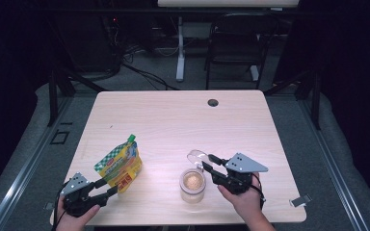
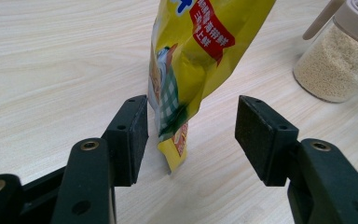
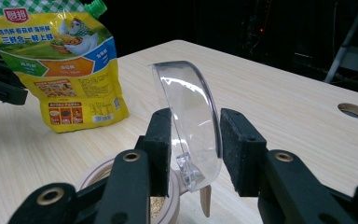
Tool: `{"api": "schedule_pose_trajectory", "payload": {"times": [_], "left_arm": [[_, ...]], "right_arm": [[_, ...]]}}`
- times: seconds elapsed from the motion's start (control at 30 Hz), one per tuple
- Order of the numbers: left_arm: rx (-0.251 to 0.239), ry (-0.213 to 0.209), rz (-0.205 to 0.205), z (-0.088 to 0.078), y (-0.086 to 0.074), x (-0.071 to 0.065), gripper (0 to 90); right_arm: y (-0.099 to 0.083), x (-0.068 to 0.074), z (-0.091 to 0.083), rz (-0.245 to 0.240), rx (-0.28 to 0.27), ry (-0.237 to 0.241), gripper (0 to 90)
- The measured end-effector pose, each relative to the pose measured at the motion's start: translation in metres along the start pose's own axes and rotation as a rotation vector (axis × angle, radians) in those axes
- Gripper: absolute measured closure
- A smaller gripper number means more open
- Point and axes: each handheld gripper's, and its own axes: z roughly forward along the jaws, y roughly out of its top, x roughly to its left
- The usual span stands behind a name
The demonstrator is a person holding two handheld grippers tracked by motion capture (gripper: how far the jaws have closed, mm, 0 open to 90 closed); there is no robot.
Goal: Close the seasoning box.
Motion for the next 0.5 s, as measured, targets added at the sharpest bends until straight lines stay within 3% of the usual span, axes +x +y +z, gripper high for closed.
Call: {"api": "schedule_pose_trajectory", "payload": {"times": [0.27, 0.5], "left_arm": [[-0.006, -0.002, -0.002, 0.0008, 0.0002, -0.0009, 44.4], [0.002, -0.008, 0.008, 0.0012, 0.0012, -0.0013, 44.4]], "right_arm": [[0.0031, 0.004, -0.0003, -0.013, 0.015, 0.009, 63.8], [0.0101, 0.006, 0.0018, -0.015, 0.053, -0.012, 63.8]]}}
